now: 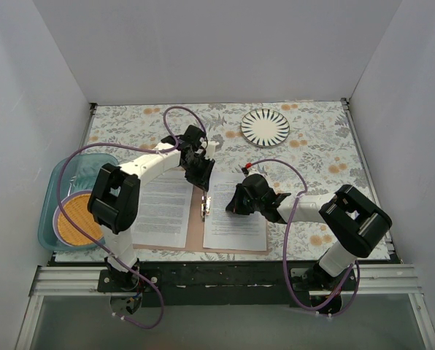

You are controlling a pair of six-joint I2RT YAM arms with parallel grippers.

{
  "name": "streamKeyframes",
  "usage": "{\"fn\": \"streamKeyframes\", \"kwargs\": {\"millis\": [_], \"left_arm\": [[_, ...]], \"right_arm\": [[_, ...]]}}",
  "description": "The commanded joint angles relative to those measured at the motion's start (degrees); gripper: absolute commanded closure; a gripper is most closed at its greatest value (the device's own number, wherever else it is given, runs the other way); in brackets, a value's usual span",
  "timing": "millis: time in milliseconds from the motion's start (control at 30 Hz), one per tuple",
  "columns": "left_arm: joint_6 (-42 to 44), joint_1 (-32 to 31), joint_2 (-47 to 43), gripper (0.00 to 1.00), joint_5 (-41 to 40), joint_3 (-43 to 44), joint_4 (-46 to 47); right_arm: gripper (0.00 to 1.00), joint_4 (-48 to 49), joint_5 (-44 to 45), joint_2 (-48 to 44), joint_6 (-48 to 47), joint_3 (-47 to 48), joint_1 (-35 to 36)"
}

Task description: Put the files into the folder

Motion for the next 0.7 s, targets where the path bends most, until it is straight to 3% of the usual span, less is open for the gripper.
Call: {"fn": "streamKeyframes", "kwargs": {"millis": [0,667], "left_arm": [[2.1,0.1,-4.4,0.98,4.8,-0.4,-3.6],[9.0,0.1,-2.6,0.86,14.8,-1.1,-14.9]], "right_arm": [[0.99,-10.9,2.4,2.6,0.0,-2.3,0.7],[0.99,-13.8,3.5,3.9,2.2,-1.4,1.1]]}}
